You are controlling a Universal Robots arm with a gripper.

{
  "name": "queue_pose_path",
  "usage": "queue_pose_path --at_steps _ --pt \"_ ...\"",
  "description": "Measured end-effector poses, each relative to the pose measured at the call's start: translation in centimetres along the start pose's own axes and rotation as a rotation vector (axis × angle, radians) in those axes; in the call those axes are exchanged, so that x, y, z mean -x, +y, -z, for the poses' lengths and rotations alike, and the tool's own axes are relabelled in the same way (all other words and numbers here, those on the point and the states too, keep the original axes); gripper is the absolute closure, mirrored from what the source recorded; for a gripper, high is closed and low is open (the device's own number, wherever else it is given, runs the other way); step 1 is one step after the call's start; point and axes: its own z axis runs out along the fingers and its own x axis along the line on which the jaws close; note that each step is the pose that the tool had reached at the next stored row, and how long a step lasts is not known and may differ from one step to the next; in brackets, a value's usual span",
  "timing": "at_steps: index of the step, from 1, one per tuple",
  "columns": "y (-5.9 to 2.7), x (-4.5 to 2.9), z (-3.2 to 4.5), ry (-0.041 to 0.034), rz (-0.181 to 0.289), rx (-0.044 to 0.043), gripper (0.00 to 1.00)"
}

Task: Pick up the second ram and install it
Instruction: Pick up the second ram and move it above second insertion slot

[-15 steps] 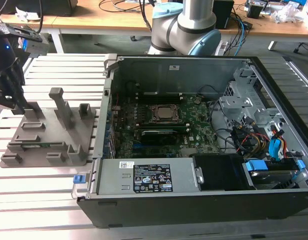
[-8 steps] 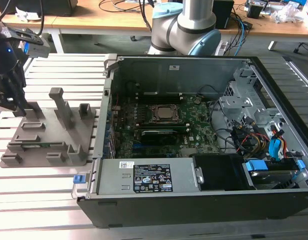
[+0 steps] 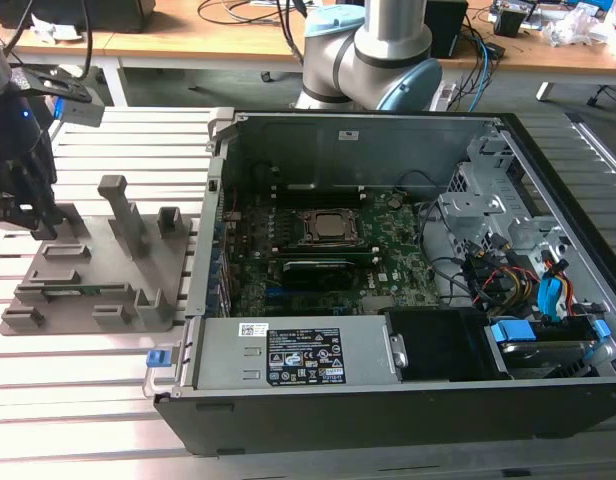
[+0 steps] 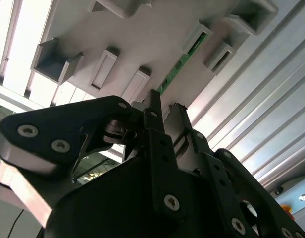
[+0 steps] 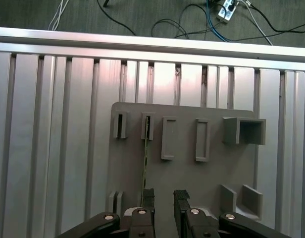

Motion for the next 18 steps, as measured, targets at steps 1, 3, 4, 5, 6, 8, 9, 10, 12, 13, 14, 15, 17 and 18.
queue_pose_path --at_steps 1,3,4,5,6,8,9,10,12,13,14,15,17,18 --pt "-0.01 0.00 -0.20 0.0000 0.000 0.0000 0.70" --pt "-0.02 -0.01 -0.49 0.0000 0.000 0.0000 0.70" --pt "-0.03 -0.01 -0.61 0.0000 0.000 0.0000 0.70" --pt "-0.03 -0.02 -0.70 0.0000 0.000 0.0001 0.70" --pt "-0.04 -0.02 -0.94 0.0000 0.000 0.0000 0.70" --pt "-0.06 -0.03 -1.33 0.0000 0.000 0.0000 0.70" --pt "-0.07 -0.03 -1.52 0.0000 0.000 0.0000 0.70" --pt "-0.08 -0.04 -1.71 0.0000 0.000 0.0000 0.70" --pt "-0.09 -0.04 -2.01 0.0000 0.000 0.0000 0.70" --pt "-0.10 -0.05 -2.24 0.0000 0.000 0.0000 0.70" --pt "-0.11 -0.05 -2.39 0.0000 0.000 0.0000 0.70" --pt "-0.11 -0.06 -2.57 -0.0001 0.000 0.0000 0.70" --pt "-0.13 -0.06 -2.86 0.0000 0.000 0.0000 0.70" --pt "-0.13 -0.07 -2.94 0.0000 0.000 0.0000 0.70"
